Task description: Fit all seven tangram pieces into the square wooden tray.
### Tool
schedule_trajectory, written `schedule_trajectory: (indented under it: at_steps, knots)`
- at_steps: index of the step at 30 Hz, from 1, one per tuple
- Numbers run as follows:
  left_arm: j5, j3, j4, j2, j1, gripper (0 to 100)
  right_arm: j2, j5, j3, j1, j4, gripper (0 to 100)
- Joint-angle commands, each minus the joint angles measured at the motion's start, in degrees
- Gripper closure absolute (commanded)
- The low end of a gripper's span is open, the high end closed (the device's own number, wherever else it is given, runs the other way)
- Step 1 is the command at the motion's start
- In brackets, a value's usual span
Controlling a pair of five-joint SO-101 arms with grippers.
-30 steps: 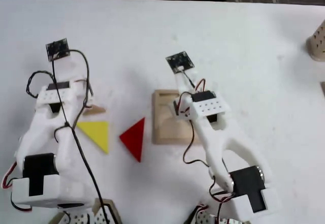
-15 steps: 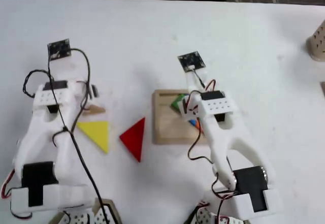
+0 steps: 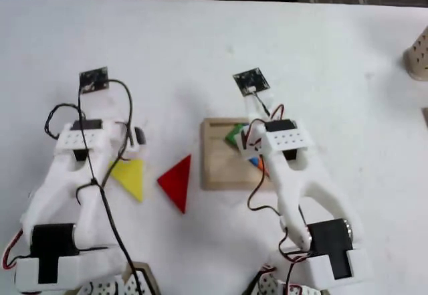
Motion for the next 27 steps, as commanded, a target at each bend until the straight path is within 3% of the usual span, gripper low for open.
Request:
schedule_trajectory:
  at_steps: [1, 6, 11, 20, 27]
  knots:
    - [7.21, 1.14, -1.49, -2.68, 0.92, 76, -2.33, 0.79, -0.35, 0.13, 0.66, 98.1]
    - [9.49, 2.46, -7.56, -0.04, 1.27, 76, -2.33, 2.73, -0.35, 0.13, 0.66, 98.1]
    - [12.92, -4.31, -2.55, 6.20, 0.92, 76, -2.24, 4.22, -0.26, 0.04, 0.66, 98.1]
    - [12.84, -11.52, 3.25, 12.53, 0.75, 76, -2.15, 4.31, -0.26, 0.04, 0.66, 98.1]
    - [17.67, -14.33, 1.58, 13.93, -7.34, 76, -2.15, 4.31, -0.18, 0.04, 0.66, 98.1]
